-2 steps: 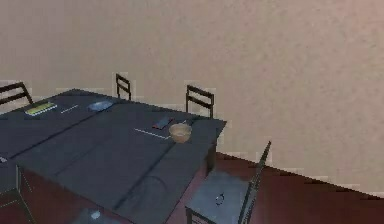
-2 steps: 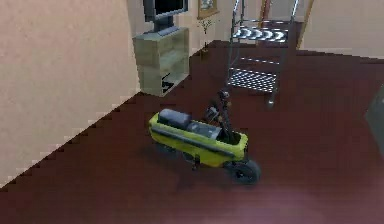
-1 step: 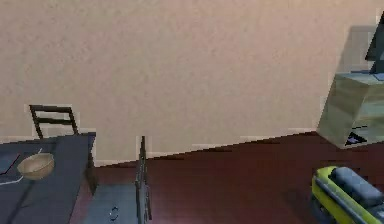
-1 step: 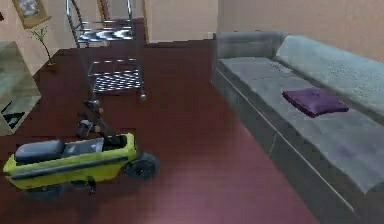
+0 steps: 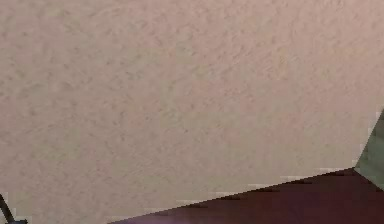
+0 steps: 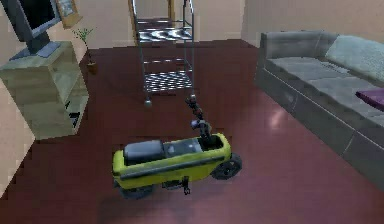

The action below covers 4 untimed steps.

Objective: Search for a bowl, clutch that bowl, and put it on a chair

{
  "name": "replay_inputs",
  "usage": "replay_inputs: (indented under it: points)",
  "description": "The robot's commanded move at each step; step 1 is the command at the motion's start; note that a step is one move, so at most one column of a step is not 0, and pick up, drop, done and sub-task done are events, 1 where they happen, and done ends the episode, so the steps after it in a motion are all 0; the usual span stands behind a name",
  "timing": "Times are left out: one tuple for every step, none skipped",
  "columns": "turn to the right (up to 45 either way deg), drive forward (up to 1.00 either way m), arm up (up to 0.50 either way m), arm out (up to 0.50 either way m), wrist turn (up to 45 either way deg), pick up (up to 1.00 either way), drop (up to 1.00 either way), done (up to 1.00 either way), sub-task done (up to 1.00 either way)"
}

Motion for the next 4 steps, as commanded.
replay_inputs:
  points:
    - [-6.0,0.0,0.0,0.0,0.0,0.0,0.0,0.0,0.0]
    - [0.0,0.25,0.0,0.0,0.0,0.0,0.0,0.0,0.0]
    - [-45.0,0.0,0.0,0.0,0.0,0.0,0.0,0.0,0.0]
    - [-45.0,0.0,0.0,0.0,0.0,0.0,0.0,0.0,0.0]
